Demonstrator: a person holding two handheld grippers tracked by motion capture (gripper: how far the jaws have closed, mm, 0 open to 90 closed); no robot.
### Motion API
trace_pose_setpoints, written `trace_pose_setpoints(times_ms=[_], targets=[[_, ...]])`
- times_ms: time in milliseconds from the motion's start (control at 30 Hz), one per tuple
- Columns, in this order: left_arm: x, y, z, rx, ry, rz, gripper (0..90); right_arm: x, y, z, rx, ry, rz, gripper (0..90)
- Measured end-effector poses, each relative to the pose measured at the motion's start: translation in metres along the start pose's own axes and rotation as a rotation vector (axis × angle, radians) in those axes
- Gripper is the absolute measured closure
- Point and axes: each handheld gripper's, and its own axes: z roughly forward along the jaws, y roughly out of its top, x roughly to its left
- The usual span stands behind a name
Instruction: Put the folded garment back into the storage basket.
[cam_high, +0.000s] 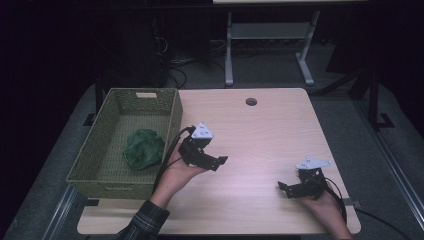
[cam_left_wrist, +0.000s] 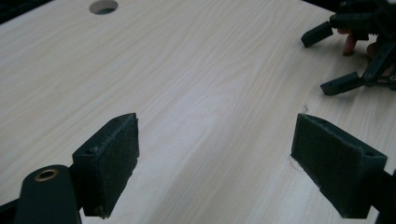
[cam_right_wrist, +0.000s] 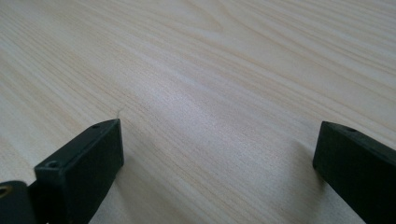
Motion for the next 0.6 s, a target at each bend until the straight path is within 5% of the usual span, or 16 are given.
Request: trace_pose_setpoints(times_ms=[267,600], targets=[[-0.009,-0.020,0.035,0.046,0.012,0.009,14.0,0.000,0.000,0.000,0.000,0.002,0.001,1.6],[-0.006,-0.041,0.056,0.071,0.033,-0.001,13.5,0.000,0.000,0.000,0.000,0.004,0.000,1.6]])
